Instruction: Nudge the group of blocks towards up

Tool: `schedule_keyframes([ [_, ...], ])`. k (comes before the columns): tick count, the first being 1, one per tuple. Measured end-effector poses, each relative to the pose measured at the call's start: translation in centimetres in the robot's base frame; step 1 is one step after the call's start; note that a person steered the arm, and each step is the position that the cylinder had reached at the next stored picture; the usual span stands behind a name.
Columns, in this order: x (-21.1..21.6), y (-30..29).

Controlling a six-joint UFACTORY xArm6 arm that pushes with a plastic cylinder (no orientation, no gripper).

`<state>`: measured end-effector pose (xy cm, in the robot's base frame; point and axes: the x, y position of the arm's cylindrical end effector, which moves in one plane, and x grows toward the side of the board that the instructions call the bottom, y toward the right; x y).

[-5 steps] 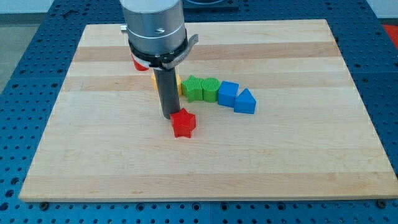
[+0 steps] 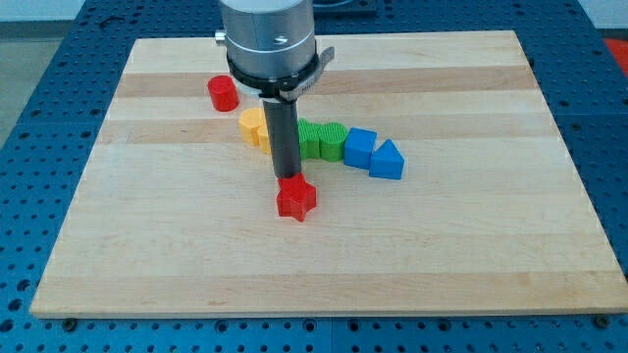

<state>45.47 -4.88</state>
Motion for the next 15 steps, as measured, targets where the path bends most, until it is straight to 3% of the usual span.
schedule_keyframes([
  [4, -2.5, 2.1],
  [9, 0.1, 10.3],
  [15, -1.6, 8.6],
])
